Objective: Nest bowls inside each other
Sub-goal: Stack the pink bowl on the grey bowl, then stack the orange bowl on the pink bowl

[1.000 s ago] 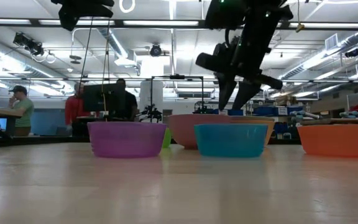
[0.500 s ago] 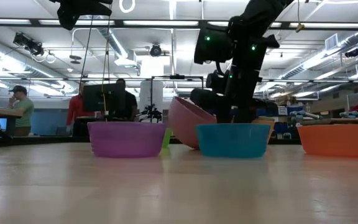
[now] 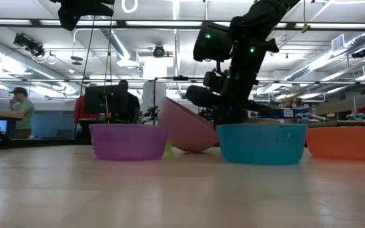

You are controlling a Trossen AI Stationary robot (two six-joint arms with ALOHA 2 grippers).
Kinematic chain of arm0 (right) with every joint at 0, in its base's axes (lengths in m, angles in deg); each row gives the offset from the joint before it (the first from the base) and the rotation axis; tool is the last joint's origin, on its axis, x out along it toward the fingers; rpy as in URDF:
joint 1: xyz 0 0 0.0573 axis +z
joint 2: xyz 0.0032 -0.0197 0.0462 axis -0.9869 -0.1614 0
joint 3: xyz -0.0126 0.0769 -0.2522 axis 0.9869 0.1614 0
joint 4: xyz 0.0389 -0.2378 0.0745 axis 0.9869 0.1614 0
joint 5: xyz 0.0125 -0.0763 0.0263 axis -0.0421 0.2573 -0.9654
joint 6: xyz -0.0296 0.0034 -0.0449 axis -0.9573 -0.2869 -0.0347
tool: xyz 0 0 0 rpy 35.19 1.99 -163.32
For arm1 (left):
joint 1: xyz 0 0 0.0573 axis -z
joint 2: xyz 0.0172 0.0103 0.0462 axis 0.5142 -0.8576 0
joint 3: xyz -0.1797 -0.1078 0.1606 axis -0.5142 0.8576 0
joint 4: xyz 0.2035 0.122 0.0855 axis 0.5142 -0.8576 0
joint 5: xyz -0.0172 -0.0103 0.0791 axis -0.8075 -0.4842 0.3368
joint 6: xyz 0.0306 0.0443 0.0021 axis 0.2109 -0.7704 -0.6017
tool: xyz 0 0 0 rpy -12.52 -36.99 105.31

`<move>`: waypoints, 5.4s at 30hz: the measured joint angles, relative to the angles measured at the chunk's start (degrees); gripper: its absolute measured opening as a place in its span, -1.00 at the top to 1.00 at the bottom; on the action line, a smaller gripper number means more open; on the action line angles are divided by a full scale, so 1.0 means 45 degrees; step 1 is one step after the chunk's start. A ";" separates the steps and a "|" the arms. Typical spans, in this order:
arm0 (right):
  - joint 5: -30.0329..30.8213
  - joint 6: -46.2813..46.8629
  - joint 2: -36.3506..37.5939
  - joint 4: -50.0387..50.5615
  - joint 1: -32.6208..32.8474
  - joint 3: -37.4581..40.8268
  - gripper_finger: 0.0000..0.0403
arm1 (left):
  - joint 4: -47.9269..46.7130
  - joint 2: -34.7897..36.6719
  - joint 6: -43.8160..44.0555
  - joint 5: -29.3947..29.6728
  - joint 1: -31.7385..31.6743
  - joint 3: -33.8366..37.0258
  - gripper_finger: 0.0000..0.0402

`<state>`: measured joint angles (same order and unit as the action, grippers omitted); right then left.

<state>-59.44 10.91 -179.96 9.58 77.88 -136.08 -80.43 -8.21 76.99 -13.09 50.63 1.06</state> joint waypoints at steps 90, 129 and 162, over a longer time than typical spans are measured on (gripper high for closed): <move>-0.2573 0.2631 0.3789 0.9432 0.6793 0.0027 0.12 | -0.2349 -0.0019 0.1622 -0.0374 -0.0024 0.0000 0.31; -0.2690 0.0686 0.1919 0.8675 0.5508 0.0924 0.98 | -0.2286 -0.0018 0.1642 -0.0375 -0.0019 0.0000 0.31; -0.2860 -0.7841 0.2668 0.5111 -0.3298 -0.2018 0.79 | -0.0091 -0.0015 0.0717 -0.0105 -0.0018 -0.0005 0.31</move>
<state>-72.31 -24.37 -167.95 32.57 63.04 -145.16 -80.84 -8.28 80.21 -13.56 50.55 1.04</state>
